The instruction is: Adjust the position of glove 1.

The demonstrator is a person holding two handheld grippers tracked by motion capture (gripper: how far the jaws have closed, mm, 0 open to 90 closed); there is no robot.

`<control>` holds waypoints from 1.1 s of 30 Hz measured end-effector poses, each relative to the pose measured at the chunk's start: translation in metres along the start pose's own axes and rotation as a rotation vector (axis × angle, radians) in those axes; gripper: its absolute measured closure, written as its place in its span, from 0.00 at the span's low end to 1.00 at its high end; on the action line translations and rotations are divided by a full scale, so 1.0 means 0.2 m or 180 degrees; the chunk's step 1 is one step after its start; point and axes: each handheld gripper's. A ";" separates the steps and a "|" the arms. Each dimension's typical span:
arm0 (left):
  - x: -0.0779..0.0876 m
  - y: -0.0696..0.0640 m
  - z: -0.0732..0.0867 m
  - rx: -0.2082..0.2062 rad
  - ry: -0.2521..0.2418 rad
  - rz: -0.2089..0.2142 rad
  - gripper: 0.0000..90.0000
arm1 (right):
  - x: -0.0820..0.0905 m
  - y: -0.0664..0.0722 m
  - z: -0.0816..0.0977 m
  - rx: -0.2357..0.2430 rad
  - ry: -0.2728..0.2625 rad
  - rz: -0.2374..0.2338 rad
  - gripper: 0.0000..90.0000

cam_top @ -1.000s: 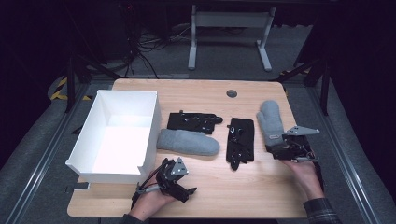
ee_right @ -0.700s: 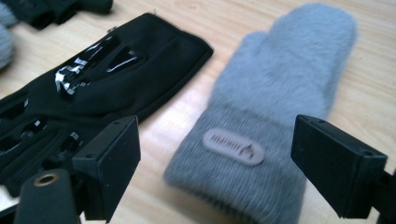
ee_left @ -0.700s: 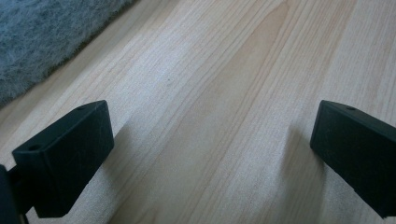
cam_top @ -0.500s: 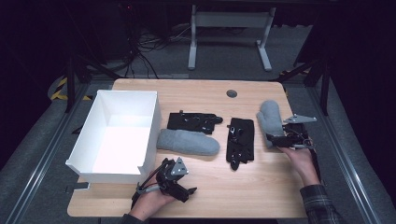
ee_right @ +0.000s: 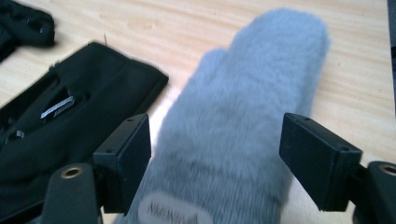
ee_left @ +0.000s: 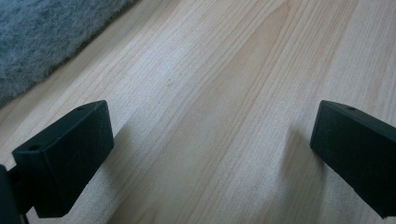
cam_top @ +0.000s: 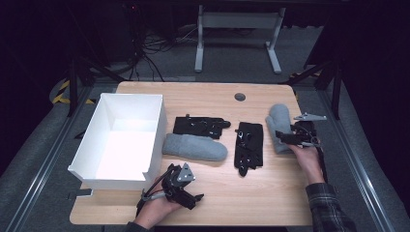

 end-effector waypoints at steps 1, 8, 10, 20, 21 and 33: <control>0.00 0.00 0.00 -0.0001 -0.0001 -0.0003 0.00 | -0.01 0.00 0.00 0.0010 0.0010 0.0022 0.31; 0.00 0.00 0.00 0.0004 -0.0002 -0.0020 0.00 | -0.09 -0.02 0.02 -0.0047 0.0108 0.0035 0.44; 0.00 0.00 0.00 0.0005 0.0010 -0.0025 0.00 | -0.10 -0.02 0.03 -0.0066 0.0149 0.0017 0.49; 0.01 -0.01 0.00 0.0012 0.0009 -0.0042 0.00 | -0.10 -0.05 0.04 -0.0093 0.0205 -0.0046 0.89; 0.01 -0.01 0.00 0.0011 0.0009 -0.0042 0.00 | -0.10 -0.06 0.04 -0.0088 0.0185 -0.0062 0.91; 0.01 -0.01 0.01 0.0040 0.0002 -0.0049 0.00 | 0.05 -0.07 -0.02 -0.0114 -0.0129 -0.0289 0.95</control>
Point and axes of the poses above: each handheld gripper's, and its own axes: x roughly backward along the jaws, z roughly out of its underside, y roughly to its left, and after that the axes turned 10 degrees about -y, right-handed
